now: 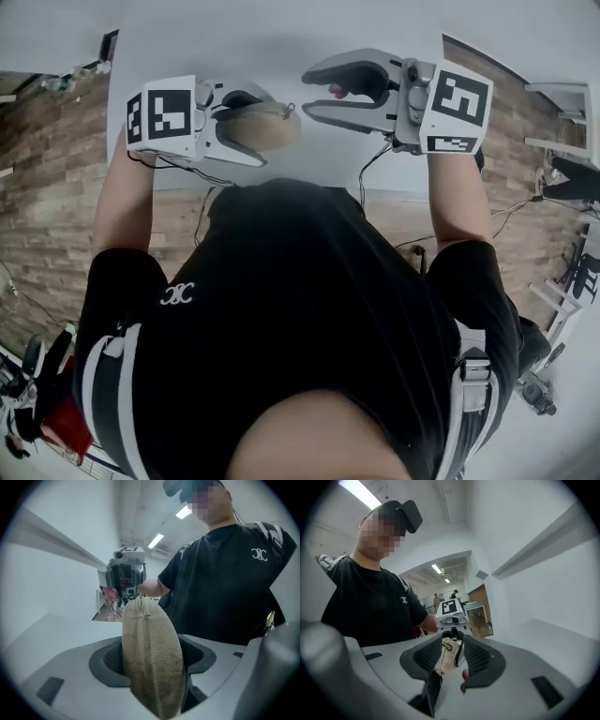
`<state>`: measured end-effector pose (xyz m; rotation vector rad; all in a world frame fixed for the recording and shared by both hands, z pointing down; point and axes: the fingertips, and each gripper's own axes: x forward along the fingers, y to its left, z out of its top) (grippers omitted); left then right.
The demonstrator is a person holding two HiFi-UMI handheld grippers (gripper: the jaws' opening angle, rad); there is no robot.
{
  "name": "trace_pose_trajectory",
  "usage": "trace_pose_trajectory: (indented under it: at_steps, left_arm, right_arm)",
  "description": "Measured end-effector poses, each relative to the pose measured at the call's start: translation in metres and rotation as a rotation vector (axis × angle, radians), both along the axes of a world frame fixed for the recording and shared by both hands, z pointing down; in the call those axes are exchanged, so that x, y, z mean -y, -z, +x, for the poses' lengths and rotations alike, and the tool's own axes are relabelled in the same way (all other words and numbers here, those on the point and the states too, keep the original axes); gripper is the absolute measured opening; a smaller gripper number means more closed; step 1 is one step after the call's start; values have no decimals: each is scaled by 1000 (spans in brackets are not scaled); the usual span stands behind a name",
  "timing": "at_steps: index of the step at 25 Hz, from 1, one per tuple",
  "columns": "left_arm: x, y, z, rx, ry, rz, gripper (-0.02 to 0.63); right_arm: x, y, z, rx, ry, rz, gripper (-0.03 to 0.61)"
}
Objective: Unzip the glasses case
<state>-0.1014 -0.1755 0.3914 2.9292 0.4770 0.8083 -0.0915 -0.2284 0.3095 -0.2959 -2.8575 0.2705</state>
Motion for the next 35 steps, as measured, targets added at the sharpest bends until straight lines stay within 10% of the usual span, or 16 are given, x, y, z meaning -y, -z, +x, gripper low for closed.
trace_pose_trajectory:
  at_steps: [8,35]
  left_arm:
    - [-24,12,-2,-34,-57,1,308]
    - [-1,9,10,-108,207,-320,308]
  right_arm:
    - [-42,-8,-24,-57,217,-45,133]
    - [-9,-7,-30,3,-54,11,21]
